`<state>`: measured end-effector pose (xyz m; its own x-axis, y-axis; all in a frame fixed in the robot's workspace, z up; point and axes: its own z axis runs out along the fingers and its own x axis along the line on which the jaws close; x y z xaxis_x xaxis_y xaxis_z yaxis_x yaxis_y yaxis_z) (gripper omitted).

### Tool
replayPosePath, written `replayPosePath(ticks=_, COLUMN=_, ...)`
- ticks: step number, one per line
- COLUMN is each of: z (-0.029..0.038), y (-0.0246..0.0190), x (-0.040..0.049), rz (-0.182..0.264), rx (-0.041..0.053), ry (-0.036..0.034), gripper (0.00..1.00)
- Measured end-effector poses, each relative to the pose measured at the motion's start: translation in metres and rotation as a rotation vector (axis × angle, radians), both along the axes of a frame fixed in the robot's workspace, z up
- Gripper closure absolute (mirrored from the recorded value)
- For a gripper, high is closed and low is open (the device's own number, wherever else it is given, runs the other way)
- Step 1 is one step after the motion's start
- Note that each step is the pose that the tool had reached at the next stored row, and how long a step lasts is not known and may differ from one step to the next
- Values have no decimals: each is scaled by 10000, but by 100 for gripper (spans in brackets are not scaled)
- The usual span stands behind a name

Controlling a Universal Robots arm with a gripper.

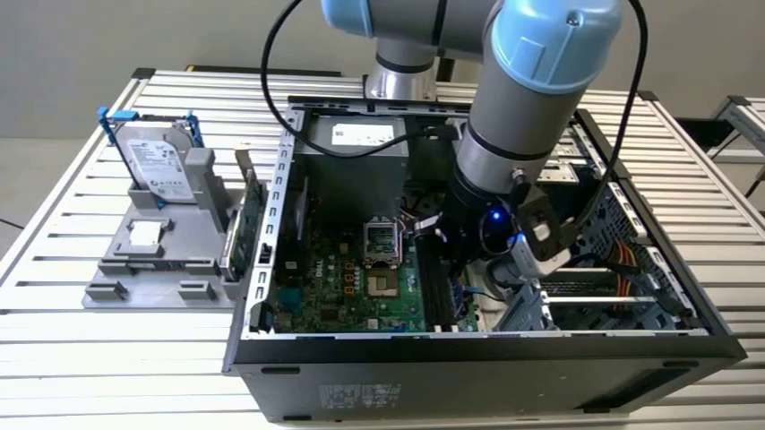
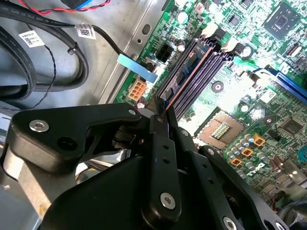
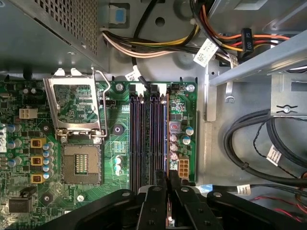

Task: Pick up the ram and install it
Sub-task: 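Insert the ram into the slot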

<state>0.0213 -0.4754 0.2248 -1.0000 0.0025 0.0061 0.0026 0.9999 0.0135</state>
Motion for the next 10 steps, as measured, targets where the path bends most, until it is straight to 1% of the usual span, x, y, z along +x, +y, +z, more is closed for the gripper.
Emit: replayPosePath(ticks=10, z=-23, y=-8, x=-4, rz=3, rx=-3, ry=10, gripper=100)
